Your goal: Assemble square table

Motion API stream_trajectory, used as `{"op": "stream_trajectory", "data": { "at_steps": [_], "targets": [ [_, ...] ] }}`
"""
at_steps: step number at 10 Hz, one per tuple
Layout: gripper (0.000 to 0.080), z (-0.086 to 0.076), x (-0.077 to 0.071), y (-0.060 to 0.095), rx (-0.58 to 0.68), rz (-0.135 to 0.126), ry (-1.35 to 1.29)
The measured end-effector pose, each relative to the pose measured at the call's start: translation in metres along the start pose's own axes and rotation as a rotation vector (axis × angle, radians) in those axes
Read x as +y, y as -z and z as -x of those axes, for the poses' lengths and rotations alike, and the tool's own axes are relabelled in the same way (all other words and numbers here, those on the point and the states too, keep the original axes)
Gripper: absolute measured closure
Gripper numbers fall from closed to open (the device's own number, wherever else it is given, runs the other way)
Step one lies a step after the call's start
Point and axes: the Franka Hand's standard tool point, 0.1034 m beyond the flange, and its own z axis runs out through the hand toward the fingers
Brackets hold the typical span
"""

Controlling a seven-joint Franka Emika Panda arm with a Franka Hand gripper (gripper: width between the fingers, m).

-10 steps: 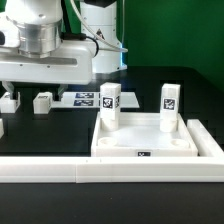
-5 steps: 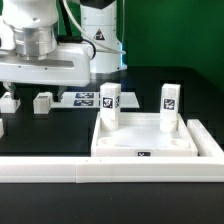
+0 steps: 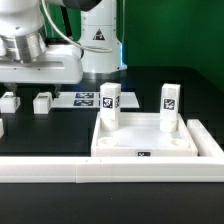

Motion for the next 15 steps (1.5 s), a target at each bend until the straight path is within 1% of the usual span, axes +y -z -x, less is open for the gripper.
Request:
{"op": "stream_trajectory", "data": {
  "at_steps": [3,4,5,6,8,9,11,12,13,14,15],
  "targets": [
    [0.0151,0.002,-0.001,-0.002,-0.021,-0.002,0.003],
    [0.0151,0.002,0.000,-0.005,-0.027,0.001,0.014],
    [0.0151,0.006,0.001,-0.012,-0.049,0.001,0.024],
    [0.0151,0.014,0.000,-0.017,-0.134,-0.009,0.029],
    [0.0151,0.014,0.000,-0.021,-0.247,-0.009,0.037],
    [0.0151,0.018,-0.002,-0.023,-0.321,-0.020,0.035],
    [0.0151,0.020,-0.003,-0.026,-0.441,-0.026,0.033],
    [0.0151,0.021,-0.001,-0.030,-0.503,-0.017,0.034],
    [0.0151,0.020,0.001,-0.037,-0.510,-0.001,0.017],
    [0.0151,0.022,0.000,-0.042,-0.495,0.008,0.008],
    [0.0151,0.025,0.000,-0.045,-0.491,0.009,0.009]
  ]
}}
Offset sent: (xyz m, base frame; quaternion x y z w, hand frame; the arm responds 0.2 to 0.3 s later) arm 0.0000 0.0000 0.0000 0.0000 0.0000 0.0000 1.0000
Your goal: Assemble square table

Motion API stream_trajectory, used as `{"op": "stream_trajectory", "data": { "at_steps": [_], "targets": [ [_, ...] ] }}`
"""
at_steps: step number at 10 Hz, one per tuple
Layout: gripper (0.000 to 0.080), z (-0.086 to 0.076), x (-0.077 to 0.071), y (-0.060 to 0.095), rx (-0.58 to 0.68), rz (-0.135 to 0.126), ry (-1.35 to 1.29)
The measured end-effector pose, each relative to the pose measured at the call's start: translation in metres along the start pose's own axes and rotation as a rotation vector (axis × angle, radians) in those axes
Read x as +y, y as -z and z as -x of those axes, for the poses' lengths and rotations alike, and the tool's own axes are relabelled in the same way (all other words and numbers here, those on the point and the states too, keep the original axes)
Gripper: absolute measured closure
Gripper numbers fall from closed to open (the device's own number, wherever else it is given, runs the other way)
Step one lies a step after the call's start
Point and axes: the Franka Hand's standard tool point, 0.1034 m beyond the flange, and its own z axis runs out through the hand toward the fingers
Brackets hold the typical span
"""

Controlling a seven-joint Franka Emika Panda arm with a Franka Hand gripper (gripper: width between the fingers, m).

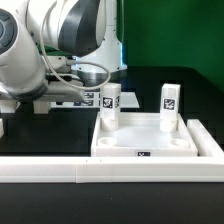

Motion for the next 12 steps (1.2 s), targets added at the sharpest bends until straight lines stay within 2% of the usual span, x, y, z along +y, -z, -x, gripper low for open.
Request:
{"op": "stream_trajectory", "data": {
  "at_steps": [4,6,11,12],
  "targets": [
    [0.0182,-0.0011,-0.0028,-0.0019,0.000,0.003,0.004],
    [0.0500,-0.0010,-0.0023,-0.0020,0.000,0.002,0.003],
    [0.0512,-0.0010,-0.0024,-0.0016,-0.001,0.002,0.004],
    [0.0512,0.0023,-0.0059,0.0076,-0.021,-0.016,0.027]
  ]
}}
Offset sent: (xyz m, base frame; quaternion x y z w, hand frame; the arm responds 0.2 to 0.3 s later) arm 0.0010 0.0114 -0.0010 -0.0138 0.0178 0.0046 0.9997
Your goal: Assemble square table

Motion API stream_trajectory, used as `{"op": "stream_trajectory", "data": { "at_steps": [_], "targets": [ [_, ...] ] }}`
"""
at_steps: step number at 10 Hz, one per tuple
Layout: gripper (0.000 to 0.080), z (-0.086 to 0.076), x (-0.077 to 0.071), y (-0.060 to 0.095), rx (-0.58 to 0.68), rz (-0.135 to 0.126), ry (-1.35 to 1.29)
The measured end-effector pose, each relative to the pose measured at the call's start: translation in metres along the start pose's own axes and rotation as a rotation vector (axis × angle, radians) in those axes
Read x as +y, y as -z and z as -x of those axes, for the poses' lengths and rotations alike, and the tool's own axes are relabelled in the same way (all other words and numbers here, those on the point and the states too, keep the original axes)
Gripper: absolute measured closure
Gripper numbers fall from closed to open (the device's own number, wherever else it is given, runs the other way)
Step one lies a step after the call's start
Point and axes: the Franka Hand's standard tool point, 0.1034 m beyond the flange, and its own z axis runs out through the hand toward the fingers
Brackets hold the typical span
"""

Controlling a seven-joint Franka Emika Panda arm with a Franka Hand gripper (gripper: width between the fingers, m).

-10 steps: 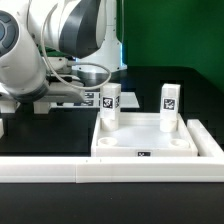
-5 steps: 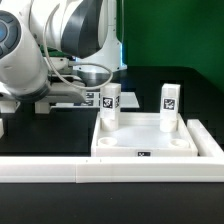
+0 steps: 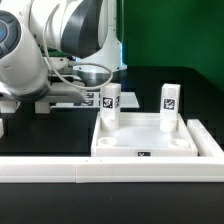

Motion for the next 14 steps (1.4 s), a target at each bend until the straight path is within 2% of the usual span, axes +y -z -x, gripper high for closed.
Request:
{"op": "stream_trajectory", "data": {
  "at_steps": [2,3,5,6,7,8,10,11,13,14],
  "targets": [
    [0.0511,-0.002,-0.012,0.027,0.008,-0.008,0.011],
    [0.0511,0.005,-0.021,0.041,-0.012,-0.014,0.009],
    [0.0511,0.007,-0.028,0.071,0.032,-0.049,-0.013],
    [0.0511,0.006,-0.025,0.072,0.043,-0.050,-0.017],
    [0.0511,-0.002,-0.023,0.074,0.114,-0.035,-0.015],
    [0.0511,-0.003,-0.024,0.076,0.186,-0.028,-0.012],
    [0.0511,-0.005,-0.028,0.082,0.286,-0.026,-0.011],
    [0.0509,-0.006,-0.035,0.093,0.323,-0.035,-0.008],
    [0.0509,-0.013,-0.045,0.125,0.471,-0.045,-0.006],
    [0.0509,-0.015,-0.046,0.134,0.514,-0.037,0.004]
  ]
}}
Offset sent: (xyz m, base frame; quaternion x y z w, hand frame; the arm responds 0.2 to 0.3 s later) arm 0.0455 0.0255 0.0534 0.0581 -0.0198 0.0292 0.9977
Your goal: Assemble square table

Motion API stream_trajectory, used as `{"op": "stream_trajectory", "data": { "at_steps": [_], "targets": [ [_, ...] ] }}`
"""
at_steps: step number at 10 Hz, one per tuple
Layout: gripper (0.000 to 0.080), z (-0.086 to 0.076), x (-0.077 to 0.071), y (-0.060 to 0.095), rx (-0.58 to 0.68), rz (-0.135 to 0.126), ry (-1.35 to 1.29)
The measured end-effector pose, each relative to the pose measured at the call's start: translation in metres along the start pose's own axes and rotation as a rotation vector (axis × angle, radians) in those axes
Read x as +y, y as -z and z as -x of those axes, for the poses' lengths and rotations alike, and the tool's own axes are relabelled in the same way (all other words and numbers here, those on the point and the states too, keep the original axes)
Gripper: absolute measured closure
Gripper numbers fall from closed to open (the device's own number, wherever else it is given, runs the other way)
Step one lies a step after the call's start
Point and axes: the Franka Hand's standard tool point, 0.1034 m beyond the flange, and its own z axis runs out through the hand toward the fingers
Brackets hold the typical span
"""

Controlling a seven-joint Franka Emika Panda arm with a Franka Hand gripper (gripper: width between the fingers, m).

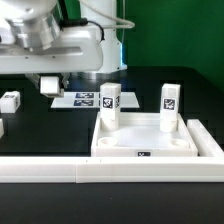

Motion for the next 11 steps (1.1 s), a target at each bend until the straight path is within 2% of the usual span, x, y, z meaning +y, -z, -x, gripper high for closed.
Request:
{"op": "stream_trajectory", "data": {
  "at_steps": [1,3,4,5,6,7,9,11],
  "targets": [
    [0.0509,-0.011,0.002,0.005,0.095,0.019,0.033],
    [0.0509,-0.007,0.005,0.001,0.185,0.030,0.021],
    [0.0509,-0.014,0.010,0.005,0.279,0.056,0.025],
    [0.0509,-0.014,0.012,0.004,0.328,0.066,0.021],
    [0.0509,-0.018,0.006,0.006,0.395,0.061,0.001],
    [0.0509,-0.024,-0.005,0.011,0.407,0.046,-0.004],
    [0.0509,-0.040,-0.025,0.031,0.445,0.042,0.007],
    [0.0509,-0.055,-0.056,0.049,0.488,0.030,-0.021]
  ]
}}
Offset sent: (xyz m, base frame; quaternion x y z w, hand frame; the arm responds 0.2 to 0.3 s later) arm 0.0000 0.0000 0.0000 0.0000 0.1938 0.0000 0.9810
